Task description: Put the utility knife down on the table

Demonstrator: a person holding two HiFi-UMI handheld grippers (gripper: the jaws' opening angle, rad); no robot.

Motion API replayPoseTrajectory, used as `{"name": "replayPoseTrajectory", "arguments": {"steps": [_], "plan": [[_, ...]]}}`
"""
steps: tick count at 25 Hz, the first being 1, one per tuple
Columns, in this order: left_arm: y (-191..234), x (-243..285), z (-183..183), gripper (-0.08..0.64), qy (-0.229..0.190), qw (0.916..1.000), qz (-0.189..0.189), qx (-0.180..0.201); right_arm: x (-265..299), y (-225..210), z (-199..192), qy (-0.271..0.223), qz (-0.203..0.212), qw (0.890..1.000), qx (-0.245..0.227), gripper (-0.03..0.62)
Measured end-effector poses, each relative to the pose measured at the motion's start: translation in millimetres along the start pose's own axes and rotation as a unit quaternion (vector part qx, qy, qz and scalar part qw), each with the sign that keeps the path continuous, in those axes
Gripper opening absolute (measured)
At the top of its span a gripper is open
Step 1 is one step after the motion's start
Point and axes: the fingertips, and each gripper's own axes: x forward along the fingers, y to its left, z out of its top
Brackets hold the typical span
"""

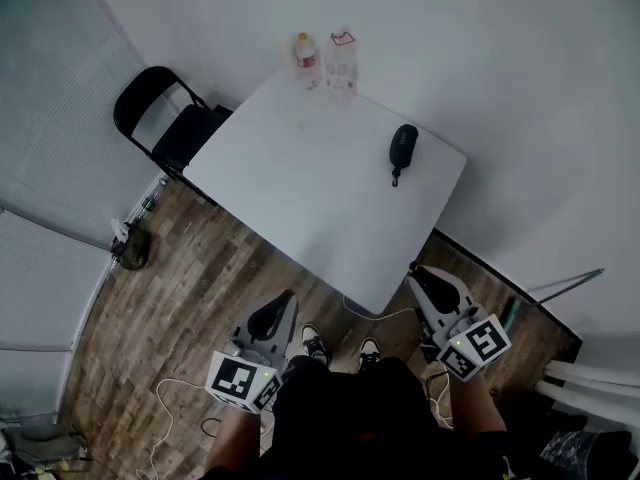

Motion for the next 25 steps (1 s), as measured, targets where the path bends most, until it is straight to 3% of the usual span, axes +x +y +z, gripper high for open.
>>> {"name": "replayPoseTrajectory", "arguments": {"steps": [7,10,15,25], "plan": [[54.0,0.5,7.2,0.031,-0.005,0.9986,-0.050,-0.016,52.0,15.0,-7.0,0.034,-0.059,0.997,-0.023,0.075],[67.0,0.6,7.5,0.031,-0.003,0.9984,-0.054,-0.016,68.9,3.4,-27.2,0.074,-0.080,0.994,-0.032,0.075],[64.1,5.3,2.4,0.031,0.003,0.9986,-0.050,-0.017,92.2,-18.5,-72.6,0.131,-0.080,0.987,-0.051,0.075],[52.0,1.2,-16.1,0.031,0.022,0.9990,-0.027,-0.030,112.6,-60.5,-192.0,0.291,-0.094,0.950,-0.071,0.075]]}}
